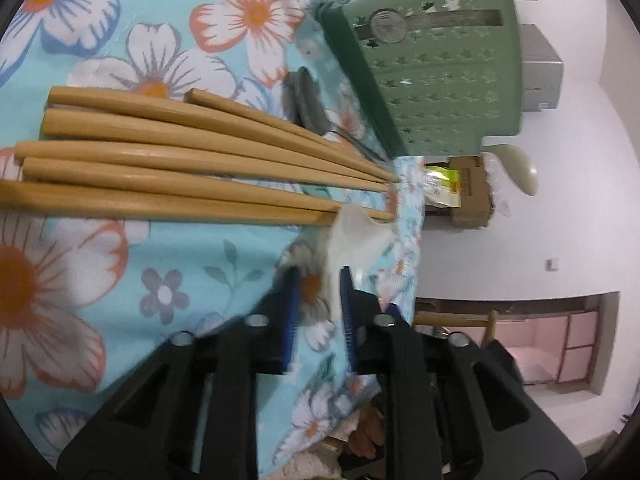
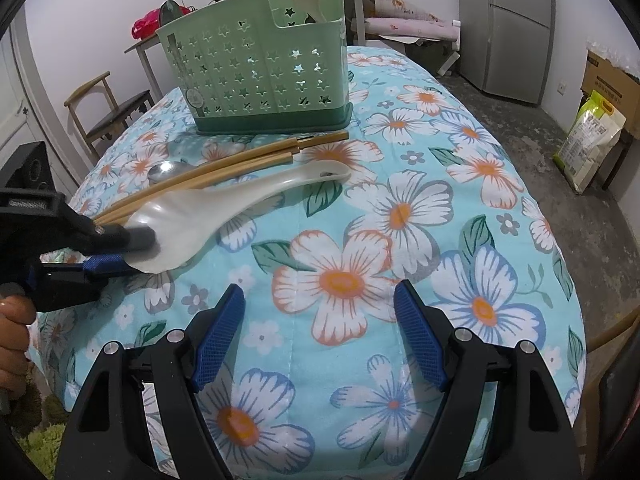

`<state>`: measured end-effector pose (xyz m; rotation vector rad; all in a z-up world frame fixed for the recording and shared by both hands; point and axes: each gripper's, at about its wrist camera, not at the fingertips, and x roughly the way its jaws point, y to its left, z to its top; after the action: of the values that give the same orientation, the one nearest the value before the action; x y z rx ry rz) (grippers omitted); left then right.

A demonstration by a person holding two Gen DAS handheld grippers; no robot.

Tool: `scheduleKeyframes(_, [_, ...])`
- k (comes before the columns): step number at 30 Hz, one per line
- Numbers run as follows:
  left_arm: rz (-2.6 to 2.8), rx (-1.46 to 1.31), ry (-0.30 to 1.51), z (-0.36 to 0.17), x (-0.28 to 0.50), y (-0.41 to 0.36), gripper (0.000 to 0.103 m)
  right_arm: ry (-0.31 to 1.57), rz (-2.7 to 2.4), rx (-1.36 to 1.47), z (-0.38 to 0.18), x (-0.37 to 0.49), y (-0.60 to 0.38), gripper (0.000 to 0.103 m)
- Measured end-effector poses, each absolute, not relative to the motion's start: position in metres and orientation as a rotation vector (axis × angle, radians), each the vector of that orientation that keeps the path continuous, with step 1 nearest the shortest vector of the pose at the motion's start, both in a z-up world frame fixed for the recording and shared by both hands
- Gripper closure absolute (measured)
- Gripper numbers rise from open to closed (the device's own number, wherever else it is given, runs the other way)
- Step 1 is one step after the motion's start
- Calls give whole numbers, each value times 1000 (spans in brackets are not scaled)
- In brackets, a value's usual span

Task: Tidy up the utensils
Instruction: 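Carry the white spoon toward the caddy with the left tool while the right tool reaches toward the steel spoon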

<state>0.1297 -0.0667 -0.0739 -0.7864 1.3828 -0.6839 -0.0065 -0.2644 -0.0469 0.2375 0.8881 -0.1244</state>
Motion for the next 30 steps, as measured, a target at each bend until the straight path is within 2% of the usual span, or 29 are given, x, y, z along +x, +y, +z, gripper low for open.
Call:
scheduleKeyframes(8, [-691, -729, 1327, -65, 130, -74, 101, 885, -125, 229, -47, -7, -263, 27])
scheduleKeyframes(15, [-765, -656, 1156, -19, 125, -61, 102, 889, -131, 205, -47, -6, -261, 28])
scheduleKeyframes(23, [-694, -648, 967, 21, 129, -6, 102, 815, -98, 122, -22, 3, -249, 37])
scheduleKeyframes(30, [-556, -682, 871, 30, 144, 45, 102, 757, 35, 61, -4, 48, -218, 52])
